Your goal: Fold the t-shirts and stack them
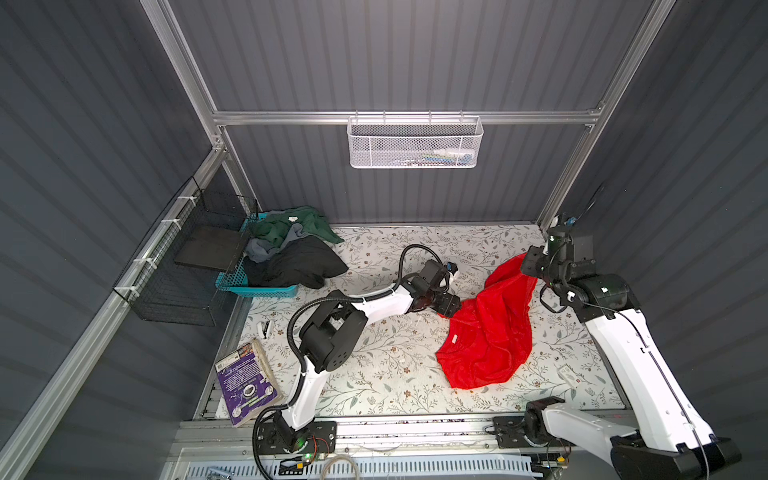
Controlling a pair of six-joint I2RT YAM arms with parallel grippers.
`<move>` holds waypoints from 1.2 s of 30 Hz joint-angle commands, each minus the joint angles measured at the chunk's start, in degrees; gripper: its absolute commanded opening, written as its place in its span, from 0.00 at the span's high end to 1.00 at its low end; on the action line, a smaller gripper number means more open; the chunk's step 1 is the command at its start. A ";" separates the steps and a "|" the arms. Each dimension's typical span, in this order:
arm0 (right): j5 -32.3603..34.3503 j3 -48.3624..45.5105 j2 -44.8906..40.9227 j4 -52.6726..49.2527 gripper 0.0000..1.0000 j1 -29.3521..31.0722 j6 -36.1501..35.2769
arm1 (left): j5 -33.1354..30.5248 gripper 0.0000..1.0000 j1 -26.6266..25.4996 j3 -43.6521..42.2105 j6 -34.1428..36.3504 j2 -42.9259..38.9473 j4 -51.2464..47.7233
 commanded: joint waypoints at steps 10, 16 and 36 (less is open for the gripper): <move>-0.46 -0.12 -0.29 -0.49 1.00 -0.30 0.67 | -0.39 0.28 -0.49 -1.79 2.43 1.26 -0.82; -0.54 -0.81 -0.53 -0.09 1.00 -0.33 0.50 | -0.46 0.36 -0.85 0.33 2.46 3.38 -1.21; 0.12 -3.38 -1.59 0.51 1.00 -0.87 -0.55 | -9.00 1.00 -1.90 7.95 0.76 7.59 -6.35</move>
